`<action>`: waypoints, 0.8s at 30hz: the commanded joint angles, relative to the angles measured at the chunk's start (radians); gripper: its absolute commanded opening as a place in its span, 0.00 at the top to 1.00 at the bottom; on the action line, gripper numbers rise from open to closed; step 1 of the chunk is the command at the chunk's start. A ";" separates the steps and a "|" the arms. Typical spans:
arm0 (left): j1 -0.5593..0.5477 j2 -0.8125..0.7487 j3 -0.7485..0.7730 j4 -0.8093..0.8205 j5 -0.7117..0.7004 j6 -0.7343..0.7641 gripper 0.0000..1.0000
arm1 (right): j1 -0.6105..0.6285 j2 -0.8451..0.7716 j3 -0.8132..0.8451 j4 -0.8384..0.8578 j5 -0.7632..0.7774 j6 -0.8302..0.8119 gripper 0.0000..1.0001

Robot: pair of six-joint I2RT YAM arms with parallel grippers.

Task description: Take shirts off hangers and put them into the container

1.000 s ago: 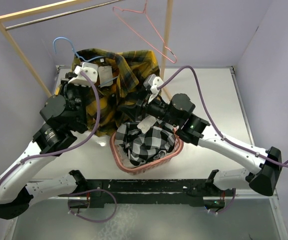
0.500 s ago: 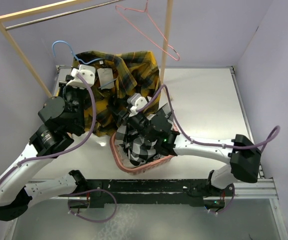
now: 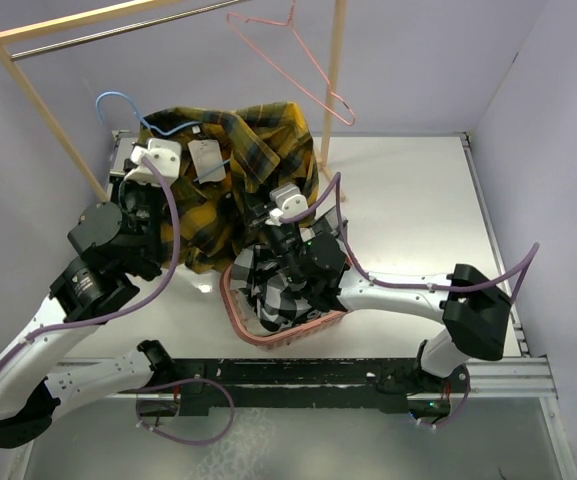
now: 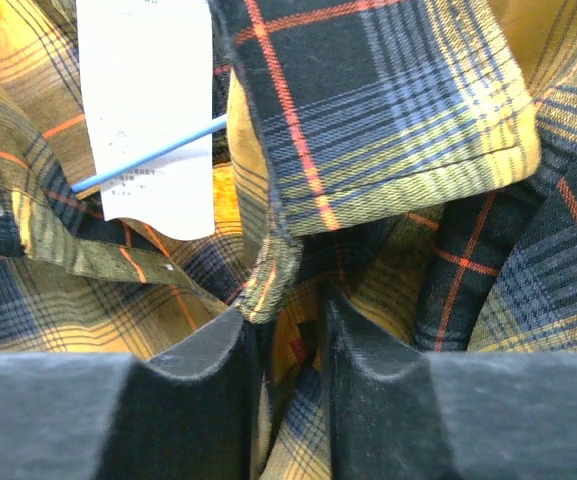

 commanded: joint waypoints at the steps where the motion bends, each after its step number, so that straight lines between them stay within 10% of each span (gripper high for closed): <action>1: 0.001 -0.012 0.005 0.031 0.026 -0.050 1.00 | 0.001 -0.039 0.019 0.080 0.017 -0.029 0.86; 3: 0.001 -0.009 0.000 0.023 0.023 -0.050 1.00 | 0.000 -0.054 0.015 0.072 0.016 -0.026 1.00; 17: 0.001 -0.031 -0.143 -0.074 0.049 -0.108 1.00 | -0.004 -0.510 0.190 -0.828 0.238 -0.011 1.00; 24: 0.001 -0.123 -0.182 -0.142 0.204 -0.150 1.00 | -0.023 -0.543 0.300 -0.940 0.304 -0.080 1.00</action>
